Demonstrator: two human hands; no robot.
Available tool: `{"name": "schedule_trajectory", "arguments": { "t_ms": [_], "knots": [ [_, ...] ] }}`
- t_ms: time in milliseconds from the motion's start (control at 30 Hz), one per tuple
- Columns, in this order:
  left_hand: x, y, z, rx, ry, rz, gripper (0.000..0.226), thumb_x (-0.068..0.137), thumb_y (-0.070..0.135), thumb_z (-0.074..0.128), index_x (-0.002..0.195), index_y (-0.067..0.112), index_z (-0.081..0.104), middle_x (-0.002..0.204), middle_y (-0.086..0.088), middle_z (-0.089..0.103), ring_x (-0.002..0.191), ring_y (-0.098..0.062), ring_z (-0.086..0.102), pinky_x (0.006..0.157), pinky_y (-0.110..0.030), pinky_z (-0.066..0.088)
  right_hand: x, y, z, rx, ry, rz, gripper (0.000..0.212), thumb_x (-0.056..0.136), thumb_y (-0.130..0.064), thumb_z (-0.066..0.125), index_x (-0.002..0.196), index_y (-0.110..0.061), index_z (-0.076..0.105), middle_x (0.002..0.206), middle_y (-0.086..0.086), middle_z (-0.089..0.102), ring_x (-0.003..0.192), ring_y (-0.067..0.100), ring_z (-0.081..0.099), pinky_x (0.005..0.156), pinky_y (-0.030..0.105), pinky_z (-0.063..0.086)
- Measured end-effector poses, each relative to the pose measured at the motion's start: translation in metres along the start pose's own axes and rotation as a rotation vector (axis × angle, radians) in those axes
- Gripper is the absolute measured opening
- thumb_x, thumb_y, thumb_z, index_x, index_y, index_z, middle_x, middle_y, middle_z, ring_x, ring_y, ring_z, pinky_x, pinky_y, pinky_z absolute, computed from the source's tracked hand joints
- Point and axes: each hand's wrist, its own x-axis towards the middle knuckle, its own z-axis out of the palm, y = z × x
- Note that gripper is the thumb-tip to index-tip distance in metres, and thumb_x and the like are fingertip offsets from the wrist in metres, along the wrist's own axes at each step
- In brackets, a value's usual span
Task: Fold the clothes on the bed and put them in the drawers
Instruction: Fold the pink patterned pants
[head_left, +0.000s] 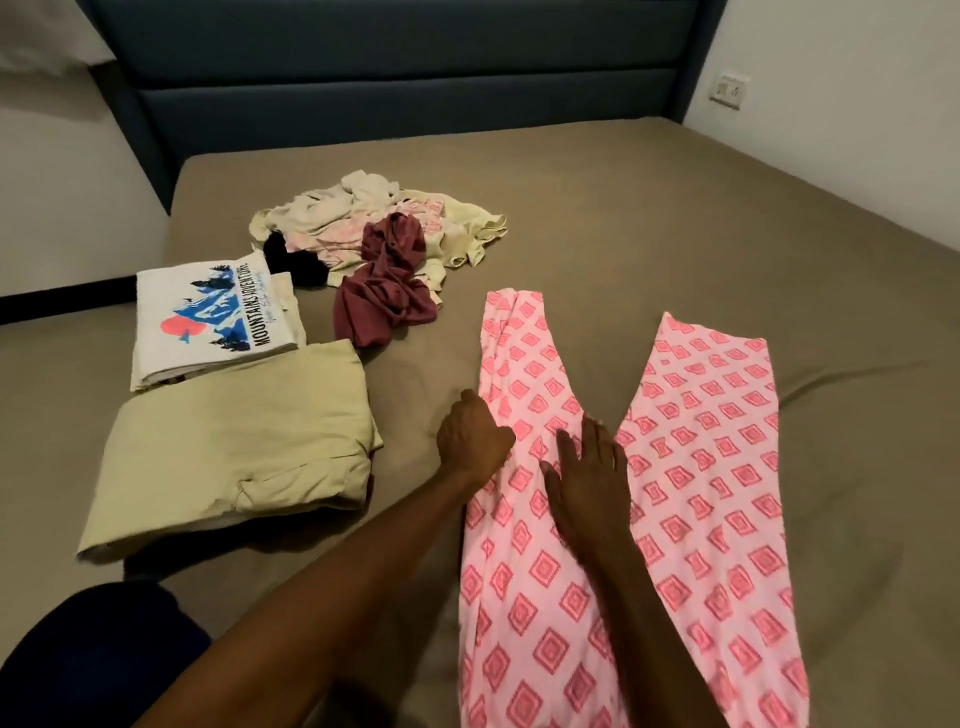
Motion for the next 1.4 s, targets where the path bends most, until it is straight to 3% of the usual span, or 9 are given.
{"name": "schedule_trajectory", "arguments": {
  "t_ms": [200,333,500,600,767,967,1067,1167,1400],
  "knots": [
    [0.106,0.017,-0.002,-0.021,0.042,-0.063,0.046,0.09,0.03,0.07,0.122,0.002,0.052,0.117,-0.014,0.066,0.106,-0.034,0.066,0.077,-0.036,0.048,0.093,-0.007,0.012,0.008,-0.147,-0.007,0.085,0.099,-0.064,0.005,0.154,-0.012,0.043,0.154,0.025,0.046,0.14,0.043,0.045,0.119,0.058,0.03],
    [0.159,0.028,-0.003,0.089,0.099,-0.003,0.036,0.093,0.025,0.063,0.121,0.005,0.051,0.114,-0.014,0.068,0.103,-0.033,0.068,0.076,-0.035,0.05,0.16,0.001,0.031,0.175,-0.231,-0.045,0.071,0.102,-0.064,0.027,0.163,-0.028,0.023,0.169,0.016,0.021,0.153,0.038,0.023,0.123,0.052,0.018],
    [0.216,0.014,-0.005,-0.034,0.139,-0.067,0.026,0.093,0.018,0.058,0.115,0.004,0.057,0.111,-0.015,0.068,0.104,-0.035,0.067,0.077,-0.039,0.049,0.239,0.015,0.048,0.608,-0.189,0.036,0.049,0.102,-0.045,0.057,0.149,-0.031,0.053,0.162,0.005,0.041,0.149,0.028,0.035,0.123,0.041,0.022],
    [0.228,0.0,0.001,-0.177,0.225,-0.165,0.022,0.096,0.03,0.056,0.102,0.01,0.062,0.105,-0.011,0.069,0.1,-0.033,0.066,0.074,-0.033,0.043,0.264,0.018,0.063,0.519,-0.151,0.03,0.047,0.097,-0.051,0.055,0.143,-0.043,0.056,0.159,-0.002,0.044,0.144,0.026,0.034,0.12,0.046,0.023],
    [0.236,0.014,0.017,0.116,0.125,0.012,0.07,0.082,0.077,0.057,0.117,0.016,0.06,0.112,-0.006,0.07,0.104,-0.029,0.068,0.081,-0.038,0.049,0.288,0.03,0.074,0.644,-0.116,0.088,0.045,0.086,-0.059,0.053,0.13,-0.064,0.054,0.131,-0.02,0.048,0.13,0.02,0.043,0.116,0.052,0.032],
    [0.265,0.05,0.018,-0.228,-0.091,-0.116,0.024,0.083,0.029,0.072,0.099,0.011,0.068,0.105,-0.011,0.074,0.092,-0.029,0.07,0.069,-0.032,0.05,0.31,0.04,0.095,0.872,-0.072,0.176,0.059,0.084,-0.044,0.077,0.141,-0.041,0.06,0.123,-0.007,0.062,0.118,0.017,0.059,0.109,0.047,0.048],
    [0.279,0.047,0.013,-0.633,-0.225,-0.326,0.047,0.07,0.016,0.083,0.11,-0.001,0.066,0.101,-0.016,0.075,0.079,-0.027,0.075,0.062,-0.03,0.06,0.328,0.04,0.106,0.956,-0.073,0.282,0.063,0.073,-0.052,0.082,0.131,-0.041,0.064,0.107,-0.01,0.07,0.102,0.018,0.069,0.093,0.049,0.058],
    [0.285,0.037,0.006,-0.841,-0.307,-0.383,0.057,0.058,0.003,0.088,0.11,-0.011,0.067,0.09,-0.023,0.076,0.077,-0.04,0.076,0.077,-0.053,0.063,0.339,0.04,0.116,0.948,-0.022,0.322,0.046,0.069,-0.045,0.082,0.111,-0.053,0.066,0.084,-0.017,0.068,0.09,0.018,0.069,0.091,0.053,0.057],
    [0.312,0.007,-0.003,-0.833,0.001,-0.286,0.074,0.048,0.001,0.099,0.111,0.006,0.061,0.107,-0.014,0.072,0.093,-0.034,0.073,0.082,-0.05,0.062,0.344,0.044,0.134,0.957,0.058,0.361,0.042,0.077,-0.013,0.068,0.091,-0.053,0.068,0.078,-0.02,0.069,0.078,0.011,0.064,0.091,0.058,0.054]
  ]
}}
